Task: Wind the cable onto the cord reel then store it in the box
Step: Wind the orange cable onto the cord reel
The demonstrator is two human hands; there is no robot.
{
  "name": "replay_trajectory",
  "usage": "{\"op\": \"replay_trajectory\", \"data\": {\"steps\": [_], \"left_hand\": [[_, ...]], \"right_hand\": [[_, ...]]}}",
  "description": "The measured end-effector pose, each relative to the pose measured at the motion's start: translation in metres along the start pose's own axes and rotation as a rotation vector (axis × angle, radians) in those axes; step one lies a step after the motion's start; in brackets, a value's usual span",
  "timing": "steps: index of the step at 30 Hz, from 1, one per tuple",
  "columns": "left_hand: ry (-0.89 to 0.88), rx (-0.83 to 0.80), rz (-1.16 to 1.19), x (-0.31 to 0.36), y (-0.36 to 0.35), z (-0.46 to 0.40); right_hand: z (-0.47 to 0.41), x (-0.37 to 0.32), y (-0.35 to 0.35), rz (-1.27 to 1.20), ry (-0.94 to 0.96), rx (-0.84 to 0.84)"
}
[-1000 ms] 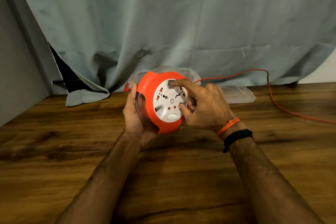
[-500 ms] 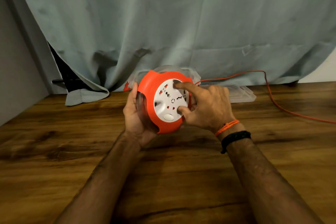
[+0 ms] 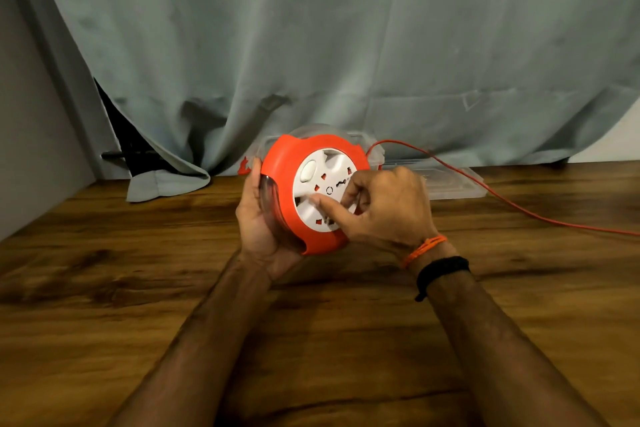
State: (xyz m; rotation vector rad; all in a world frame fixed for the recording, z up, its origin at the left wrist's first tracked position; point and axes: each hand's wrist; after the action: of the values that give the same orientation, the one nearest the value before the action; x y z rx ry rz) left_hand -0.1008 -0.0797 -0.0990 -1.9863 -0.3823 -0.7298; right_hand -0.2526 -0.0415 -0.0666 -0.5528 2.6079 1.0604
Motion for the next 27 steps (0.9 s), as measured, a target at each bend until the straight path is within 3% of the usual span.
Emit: {"op": "replay_trajectory", "data": {"steps": [6, 13, 21, 27], "left_hand": [[0.016, -0.040, -0.007, -0.003, -0.002, 0.001], [0.048, -0.064, -0.004, -0.005, 0.000, 0.001], [0.076, -0.046, -0.041, -0.003, 0.002, 0.001], [0.003, 0.005, -0.043, -0.002, -0.002, 0.001]], "right_hand": [[-0.006, 0.009, 0.017, -0.008, 0.156, -0.061], [-0.005, 0.015, 0.008, 0.137, 0.169, -0.165], [-0.006, 0.021, 0.001, 0.182, 0.202, -0.073], [0.003, 0.015, -0.005, 0.199, 0.041, 0.005]]}}
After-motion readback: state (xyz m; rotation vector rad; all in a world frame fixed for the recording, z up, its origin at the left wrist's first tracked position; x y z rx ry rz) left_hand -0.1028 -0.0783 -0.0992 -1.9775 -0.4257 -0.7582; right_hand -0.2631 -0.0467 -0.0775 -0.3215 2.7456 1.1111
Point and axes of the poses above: each hand's wrist, its own z-axis away from the middle knuckle, its own y-axis out of the back of the hand, x = y × z, and after that the axes turned 8 degrees about -y, right-handed
